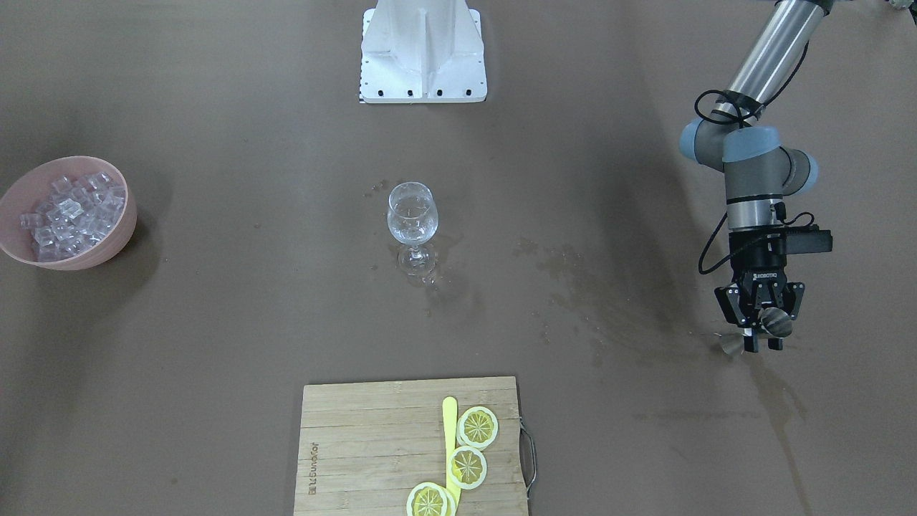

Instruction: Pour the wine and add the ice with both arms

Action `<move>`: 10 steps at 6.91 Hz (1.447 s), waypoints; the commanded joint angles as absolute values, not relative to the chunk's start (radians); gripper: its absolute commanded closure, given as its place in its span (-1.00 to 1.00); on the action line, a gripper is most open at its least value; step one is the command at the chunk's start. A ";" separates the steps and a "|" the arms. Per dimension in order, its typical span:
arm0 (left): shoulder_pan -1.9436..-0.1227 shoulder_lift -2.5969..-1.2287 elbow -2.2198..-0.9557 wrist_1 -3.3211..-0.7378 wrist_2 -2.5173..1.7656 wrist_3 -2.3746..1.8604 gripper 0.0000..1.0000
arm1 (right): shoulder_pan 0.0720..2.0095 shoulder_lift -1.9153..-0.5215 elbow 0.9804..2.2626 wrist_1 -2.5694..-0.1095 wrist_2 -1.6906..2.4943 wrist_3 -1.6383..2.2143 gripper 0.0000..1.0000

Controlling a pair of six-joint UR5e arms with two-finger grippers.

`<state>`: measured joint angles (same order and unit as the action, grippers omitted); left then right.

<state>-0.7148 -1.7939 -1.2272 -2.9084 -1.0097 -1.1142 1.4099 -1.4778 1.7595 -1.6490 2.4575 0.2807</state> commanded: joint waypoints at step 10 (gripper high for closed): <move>-1.058 -1.626 -1.416 -2.875 -1.627 -0.996 -0.97 | 1.411 -1.479 1.778 -1.648 2.457 0.281 -1.00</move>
<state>-0.9864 -1.6425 -1.3867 -2.8886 -1.5139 -0.9993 1.4106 -1.4782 1.7719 -1.6484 2.4588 0.2808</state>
